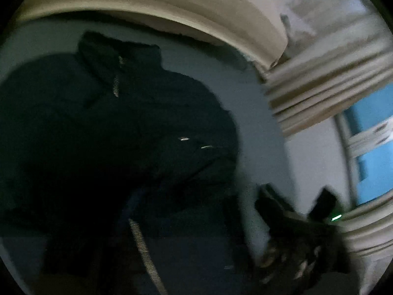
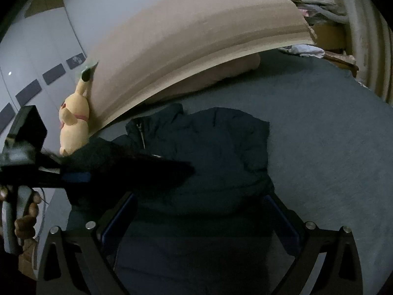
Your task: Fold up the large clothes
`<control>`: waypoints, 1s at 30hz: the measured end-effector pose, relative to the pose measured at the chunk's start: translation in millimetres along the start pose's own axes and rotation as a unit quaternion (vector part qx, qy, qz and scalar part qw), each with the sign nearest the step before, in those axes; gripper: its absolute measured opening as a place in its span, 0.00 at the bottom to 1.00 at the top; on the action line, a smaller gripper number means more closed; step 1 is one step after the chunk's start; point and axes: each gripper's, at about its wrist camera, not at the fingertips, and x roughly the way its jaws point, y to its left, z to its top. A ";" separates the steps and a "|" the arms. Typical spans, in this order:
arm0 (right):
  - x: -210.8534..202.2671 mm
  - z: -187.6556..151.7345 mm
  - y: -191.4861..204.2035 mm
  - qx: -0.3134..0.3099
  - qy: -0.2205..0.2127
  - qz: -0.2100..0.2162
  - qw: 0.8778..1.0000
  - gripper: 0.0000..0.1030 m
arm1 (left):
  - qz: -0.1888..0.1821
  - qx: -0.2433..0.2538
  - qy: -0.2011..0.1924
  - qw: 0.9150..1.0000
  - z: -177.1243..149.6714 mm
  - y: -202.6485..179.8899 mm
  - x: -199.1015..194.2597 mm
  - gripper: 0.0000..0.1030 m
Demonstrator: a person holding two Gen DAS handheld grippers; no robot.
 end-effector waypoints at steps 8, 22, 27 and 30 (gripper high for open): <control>-6.6 6.6 -9.3 0.039 0.001 0.027 0.999 1.00 | 0.051 0.006 -0.170 0.984 -14.8 1.0 -65.5 1.00; 88.7 -14.6 -4.5 0.239 0.147 0.163 0.946 0.75 | 0.235 -0.109 -0.265 0.929 -111.8 147.7 -143.6 1.00; 105.3 -11.5 19.9 0.181 0.181 0.092 0.962 0.14 | 0.242 -0.124 -0.264 0.925 -144.0 165.0 -144.6 1.00; 70.6 17.4 57.7 0.070 0.128 0.044 0.988 0.11 | 0.257 -0.122 -0.267 0.921 -149.4 180.1 -144.2 1.00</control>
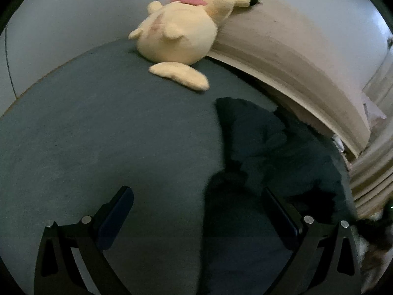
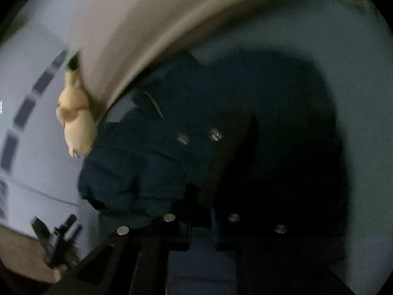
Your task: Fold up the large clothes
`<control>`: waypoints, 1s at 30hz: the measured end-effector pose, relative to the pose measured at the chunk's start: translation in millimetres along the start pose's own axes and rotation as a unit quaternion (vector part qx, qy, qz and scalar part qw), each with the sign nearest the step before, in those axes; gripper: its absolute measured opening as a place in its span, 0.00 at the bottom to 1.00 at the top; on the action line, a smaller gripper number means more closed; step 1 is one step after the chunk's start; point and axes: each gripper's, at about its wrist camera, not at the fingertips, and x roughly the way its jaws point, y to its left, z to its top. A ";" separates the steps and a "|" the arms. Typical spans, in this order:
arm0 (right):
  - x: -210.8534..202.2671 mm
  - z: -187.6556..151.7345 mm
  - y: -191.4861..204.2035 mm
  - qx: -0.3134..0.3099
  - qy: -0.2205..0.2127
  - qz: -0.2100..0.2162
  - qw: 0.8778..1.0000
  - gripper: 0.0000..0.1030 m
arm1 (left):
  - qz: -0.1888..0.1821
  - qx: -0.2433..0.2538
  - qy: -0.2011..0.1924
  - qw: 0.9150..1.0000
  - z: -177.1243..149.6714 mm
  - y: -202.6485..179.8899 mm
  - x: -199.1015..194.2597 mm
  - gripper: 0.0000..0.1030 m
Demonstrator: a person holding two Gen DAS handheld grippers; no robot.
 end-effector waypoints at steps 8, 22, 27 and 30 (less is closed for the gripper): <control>-64.5 31.2 65.8 -0.177 -0.145 -0.125 0.965 0.11 | 0.015 -0.017 0.003 1.000 -2.3 26.6 11.2 1.00; 46.2 5.5 -60.3 -0.062 -0.026 -0.116 0.991 0.11 | 0.038 0.071 -0.025 0.996 33.3 -46.2 25.9 1.00; 49.2 2.6 -71.5 -0.052 -0.025 -0.097 0.994 0.12 | 0.067 0.119 -0.029 0.990 41.5 -76.4 47.9 1.00; 49.3 1.9 -70.0 -0.050 -0.021 -0.095 0.994 0.12 | 0.103 0.136 0.030 0.985 32.2 -75.5 89.4 1.00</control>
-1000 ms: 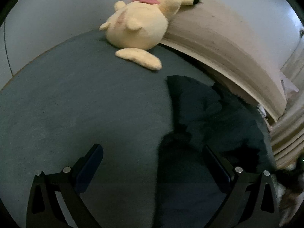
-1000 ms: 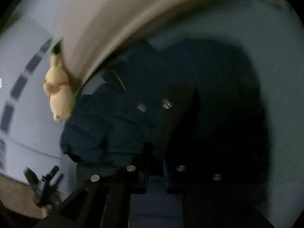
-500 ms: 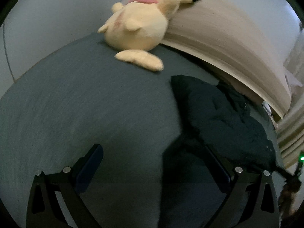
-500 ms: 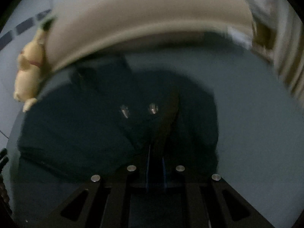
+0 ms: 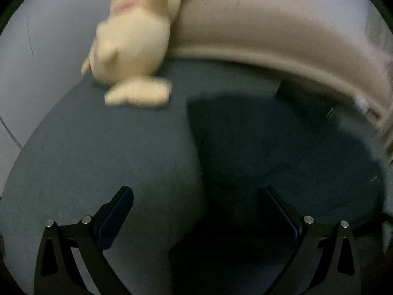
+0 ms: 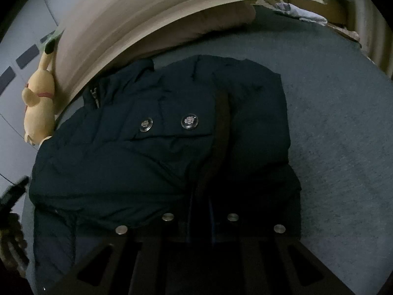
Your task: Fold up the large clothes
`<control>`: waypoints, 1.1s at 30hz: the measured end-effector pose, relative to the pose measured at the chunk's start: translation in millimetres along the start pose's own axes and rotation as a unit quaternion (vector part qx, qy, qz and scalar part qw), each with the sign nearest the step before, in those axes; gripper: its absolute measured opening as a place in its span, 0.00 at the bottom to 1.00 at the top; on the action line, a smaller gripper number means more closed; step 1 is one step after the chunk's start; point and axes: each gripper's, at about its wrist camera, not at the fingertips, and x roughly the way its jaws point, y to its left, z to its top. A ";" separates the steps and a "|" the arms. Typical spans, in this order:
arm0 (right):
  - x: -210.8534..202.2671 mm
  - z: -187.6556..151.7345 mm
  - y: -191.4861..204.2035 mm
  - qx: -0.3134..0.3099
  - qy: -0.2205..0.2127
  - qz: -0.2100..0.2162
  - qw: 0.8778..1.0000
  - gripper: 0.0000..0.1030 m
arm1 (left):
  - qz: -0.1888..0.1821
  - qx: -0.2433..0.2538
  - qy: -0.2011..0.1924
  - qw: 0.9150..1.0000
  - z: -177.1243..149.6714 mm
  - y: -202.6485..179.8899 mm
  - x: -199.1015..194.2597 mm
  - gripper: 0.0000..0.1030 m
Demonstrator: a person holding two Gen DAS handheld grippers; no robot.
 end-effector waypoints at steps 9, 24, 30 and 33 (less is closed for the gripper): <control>1.8 2.5 2.6 -0.018 0.007 -0.002 1.000 0.12 | -0.127 -0.090 -0.009 0.988 22.4 41.8 -7.8 0.94; 5.3 1.3 -7.4 -0.016 0.005 0.037 0.999 0.12 | -0.099 -0.052 0.027 0.993 67.4 33.2 62.7 0.25; 4.8 2.5 -11.2 -0.002 0.012 0.045 0.999 0.12 | -0.034 -0.043 0.008 0.998 66.4 22.9 40.8 0.53; 6.3 4.3 -17.1 0.015 0.019 0.071 0.997 0.14 | -0.031 -0.058 -0.040 0.997 55.2 7.6 -10.3 0.67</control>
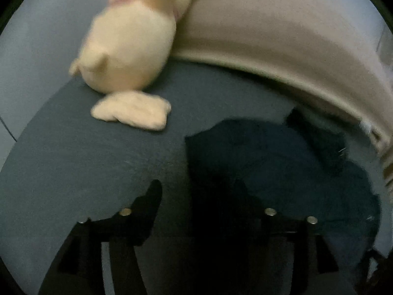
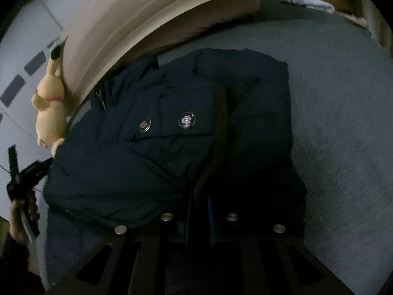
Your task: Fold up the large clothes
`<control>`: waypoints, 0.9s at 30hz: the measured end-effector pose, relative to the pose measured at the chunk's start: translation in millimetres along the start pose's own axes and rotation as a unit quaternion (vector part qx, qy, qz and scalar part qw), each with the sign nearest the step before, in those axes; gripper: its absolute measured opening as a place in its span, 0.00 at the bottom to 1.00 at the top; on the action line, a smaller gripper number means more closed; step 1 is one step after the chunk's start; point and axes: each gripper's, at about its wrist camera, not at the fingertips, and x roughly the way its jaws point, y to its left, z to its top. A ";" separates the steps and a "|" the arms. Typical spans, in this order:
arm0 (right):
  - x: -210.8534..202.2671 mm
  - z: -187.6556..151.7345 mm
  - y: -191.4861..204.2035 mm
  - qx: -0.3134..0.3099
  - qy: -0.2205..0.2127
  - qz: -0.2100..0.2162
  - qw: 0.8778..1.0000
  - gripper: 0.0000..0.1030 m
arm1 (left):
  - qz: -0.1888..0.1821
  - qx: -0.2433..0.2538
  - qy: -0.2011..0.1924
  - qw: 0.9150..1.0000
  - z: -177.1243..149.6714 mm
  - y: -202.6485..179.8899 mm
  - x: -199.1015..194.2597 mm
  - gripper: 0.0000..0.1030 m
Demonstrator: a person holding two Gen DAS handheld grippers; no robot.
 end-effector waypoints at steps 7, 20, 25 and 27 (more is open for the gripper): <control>2.5 1.8 -41.0 0.127 0.017 0.118 0.985 0.15 | -0.040 0.103 -0.053 0.992 -43.1 -107.5 -44.5 0.75; -38.8 15.0 -52.0 0.120 0.012 0.198 0.973 0.97 | 0.019 0.173 -0.013 0.985 -93.6 -166.9 20.8 0.79; -64.8 48.5 -66.1 0.126 -0.052 0.160 0.978 1.00 | 0.012 0.167 -0.023 0.986 -98.7 -163.9 25.1 0.80; -53.8 59.3 -79.8 0.160 -0.051 0.137 0.976 1.00 | 0.009 0.165 -0.025 0.986 -98.4 -163.8 26.6 0.80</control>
